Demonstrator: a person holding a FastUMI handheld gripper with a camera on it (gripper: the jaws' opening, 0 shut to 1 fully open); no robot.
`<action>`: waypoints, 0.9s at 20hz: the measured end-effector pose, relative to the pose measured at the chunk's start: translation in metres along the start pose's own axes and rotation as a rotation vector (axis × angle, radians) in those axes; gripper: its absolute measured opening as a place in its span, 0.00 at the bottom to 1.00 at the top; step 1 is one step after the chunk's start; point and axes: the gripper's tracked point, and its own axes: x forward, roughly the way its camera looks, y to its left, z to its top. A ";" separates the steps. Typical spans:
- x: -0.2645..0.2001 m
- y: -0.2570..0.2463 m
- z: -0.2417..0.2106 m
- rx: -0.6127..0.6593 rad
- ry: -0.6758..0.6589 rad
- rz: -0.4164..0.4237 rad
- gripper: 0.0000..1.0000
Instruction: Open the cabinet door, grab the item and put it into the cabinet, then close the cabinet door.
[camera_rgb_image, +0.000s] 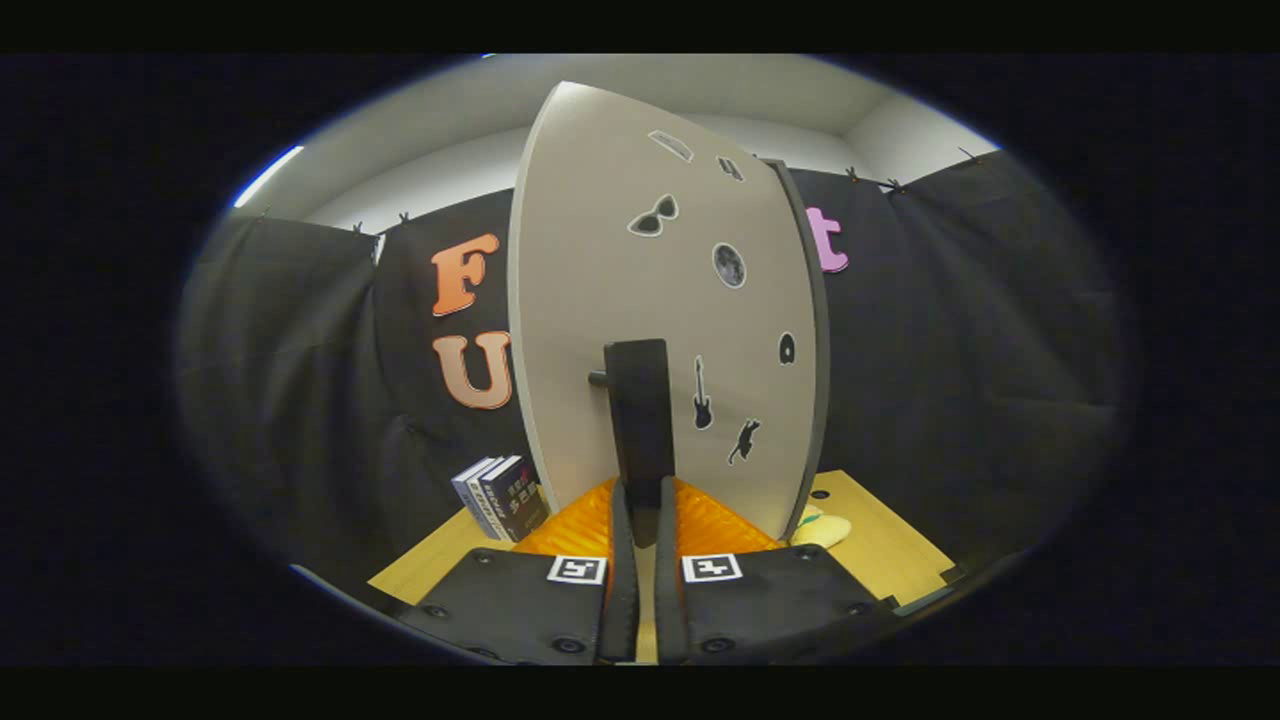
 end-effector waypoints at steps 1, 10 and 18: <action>-0.002 -0.002 0.000 0.000 0.000 0.003 0.14; -0.018 -0.028 -0.005 0.029 0.001 -0.045 0.14; -0.036 -0.070 -0.004 0.056 -0.043 -0.233 0.11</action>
